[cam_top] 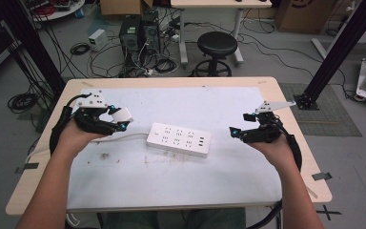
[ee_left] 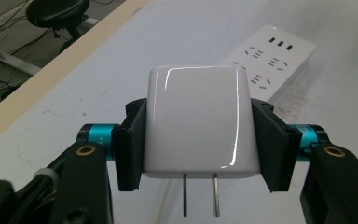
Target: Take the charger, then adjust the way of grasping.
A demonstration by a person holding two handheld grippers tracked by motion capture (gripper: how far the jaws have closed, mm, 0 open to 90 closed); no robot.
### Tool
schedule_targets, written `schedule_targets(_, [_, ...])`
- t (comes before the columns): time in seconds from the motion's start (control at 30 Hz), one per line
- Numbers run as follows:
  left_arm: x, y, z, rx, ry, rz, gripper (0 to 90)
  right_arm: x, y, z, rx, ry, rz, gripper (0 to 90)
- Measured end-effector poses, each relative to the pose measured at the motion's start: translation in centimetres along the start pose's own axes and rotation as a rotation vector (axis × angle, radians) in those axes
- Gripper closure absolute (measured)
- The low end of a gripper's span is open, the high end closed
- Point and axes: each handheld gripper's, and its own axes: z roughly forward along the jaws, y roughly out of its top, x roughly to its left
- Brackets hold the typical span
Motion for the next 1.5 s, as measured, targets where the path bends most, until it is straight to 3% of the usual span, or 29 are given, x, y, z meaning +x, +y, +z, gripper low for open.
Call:
schedule_targets(0.37, [-0.2, 0.0, 1.4, -0.008, -0.020, 0.025, 42.5, -0.3, 1.1, 0.3, -0.003, 0.019, -0.006, 16.6])
schedule_targets(0.43, [-0.8, 0.3, 2.3, -0.011, -0.042, 0.056, 42.5, 0.1, 1.7, 0.6, 0.006, 0.034, -0.006, 16.7])
schedule_targets(0.5, [-1.1, 0.4, 2.6, -0.015, -0.049, 0.061, 42.5, 0.3, 1.9, 0.8, 0.008, 0.043, -0.011, 16.7])
schedule_targets(0.57, [-1.8, 0.4, 3.6, -0.018, -0.073, 0.092, 42.5, 1.1, 2.4, 1.6, 0.017, 0.084, -0.018, 16.7])
schedule_targets(0.7, [-2.3, 0.4, 4.5, -0.022, -0.098, 0.111, 42.5, 1.7, 2.6, 2.0, 0.027, 0.098, -0.028, 16.7])
schedule_targets(0.8, [-3.1, 0.2, 5.4, -0.022, -0.121, 0.129, 42.5, 2.8, 3.0, 3.4, 0.044, 0.146, -0.025, 16.7])
schedule_targets(0.93, [-3.7, 0.0, 6.2, -0.036, -0.129, 0.156, 42.5, 3.6, 3.2, 4.4, 0.076, 0.163, -0.036, 16.7])
schedule_targets(0.97, [-4.1, -0.1, 6.7, -0.042, -0.135, 0.187, 42.5, 3.8, 3.3, 4.8, 0.084, 0.175, -0.042, 16.7])
schedule_targets(1.2, [-5.5, -0.1, 8.2, -0.077, -0.155, 0.238, 42.5, 5.0, 3.5, 7.2, 0.145, 0.252, -0.023, 16.7])
schedule_targets(1.27, [-6.2, -0.1, 8.7, -0.098, -0.168, 0.258, 42.5, 5.5, 3.4, 8.2, 0.162, 0.294, 0.009, 16.7])
schedule_targets(1.33, [-6.4, -0.1, 8.8, -0.102, -0.172, 0.259, 42.5, 5.6, 3.4, 8.5, 0.163, 0.310, 0.013, 16.7])
schedule_targets(1.37, [-7.0, -0.1, 9.1, -0.114, -0.185, 0.278, 42.5, 5.8, 3.3, 8.7, 0.162, 0.319, 0.021, 16.7])
schedule_targets(1.4, [-7.2, -0.1, 9.2, -0.119, -0.186, 0.284, 42.5, 6.2, 3.3, 9.2, 0.166, 0.355, 0.037, 16.7])
schedule_targets(1.5, [-7.8, -0.1, 9.4, -0.119, -0.185, 0.299, 42.5, 6.5, 3.2, 9.6, 0.161, 0.369, 0.039, 16.7])
